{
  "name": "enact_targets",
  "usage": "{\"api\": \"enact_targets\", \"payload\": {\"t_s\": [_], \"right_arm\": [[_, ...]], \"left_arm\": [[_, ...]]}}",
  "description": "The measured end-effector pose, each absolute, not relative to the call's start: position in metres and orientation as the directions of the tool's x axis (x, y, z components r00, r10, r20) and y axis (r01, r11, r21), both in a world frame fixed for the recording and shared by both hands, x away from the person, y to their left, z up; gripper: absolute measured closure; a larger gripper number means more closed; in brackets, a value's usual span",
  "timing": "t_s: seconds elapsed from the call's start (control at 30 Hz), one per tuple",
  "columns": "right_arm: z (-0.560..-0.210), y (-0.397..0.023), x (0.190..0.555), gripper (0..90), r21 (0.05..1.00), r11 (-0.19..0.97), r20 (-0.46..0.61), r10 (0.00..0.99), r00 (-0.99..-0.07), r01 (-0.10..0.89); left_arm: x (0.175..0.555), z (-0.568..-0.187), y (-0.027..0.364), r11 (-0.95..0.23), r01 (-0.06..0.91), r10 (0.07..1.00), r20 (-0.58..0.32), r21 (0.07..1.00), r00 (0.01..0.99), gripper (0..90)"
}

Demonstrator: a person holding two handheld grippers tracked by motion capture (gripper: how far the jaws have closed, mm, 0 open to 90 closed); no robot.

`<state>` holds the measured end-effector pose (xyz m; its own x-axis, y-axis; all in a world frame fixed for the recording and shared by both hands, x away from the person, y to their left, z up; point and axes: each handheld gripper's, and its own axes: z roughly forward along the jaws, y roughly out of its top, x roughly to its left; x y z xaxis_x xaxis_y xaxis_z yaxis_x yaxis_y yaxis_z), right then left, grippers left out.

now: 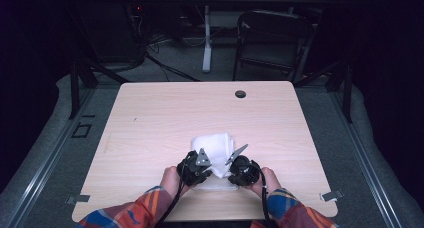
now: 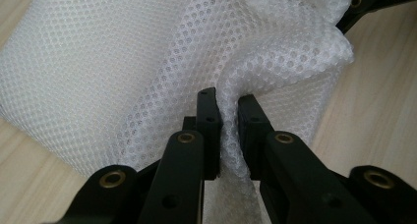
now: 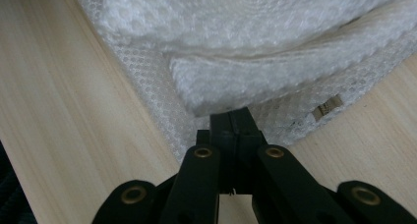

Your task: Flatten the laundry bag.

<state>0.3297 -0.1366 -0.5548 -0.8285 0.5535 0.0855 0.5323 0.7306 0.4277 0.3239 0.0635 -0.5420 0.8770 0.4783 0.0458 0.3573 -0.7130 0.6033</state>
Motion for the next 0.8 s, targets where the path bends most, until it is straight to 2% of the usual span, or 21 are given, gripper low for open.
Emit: {"api": "enact_targets", "payload": {"t_s": [0.8], "right_arm": [[-0.555,-0.135,0.327,90.0,0.431,0.746,0.054,0.540,-0.840,0.507]], "left_arm": [[0.323,-0.530,0.076,-0.664,0.373,0.534,0.062,0.648,0.843,83.0]]}}
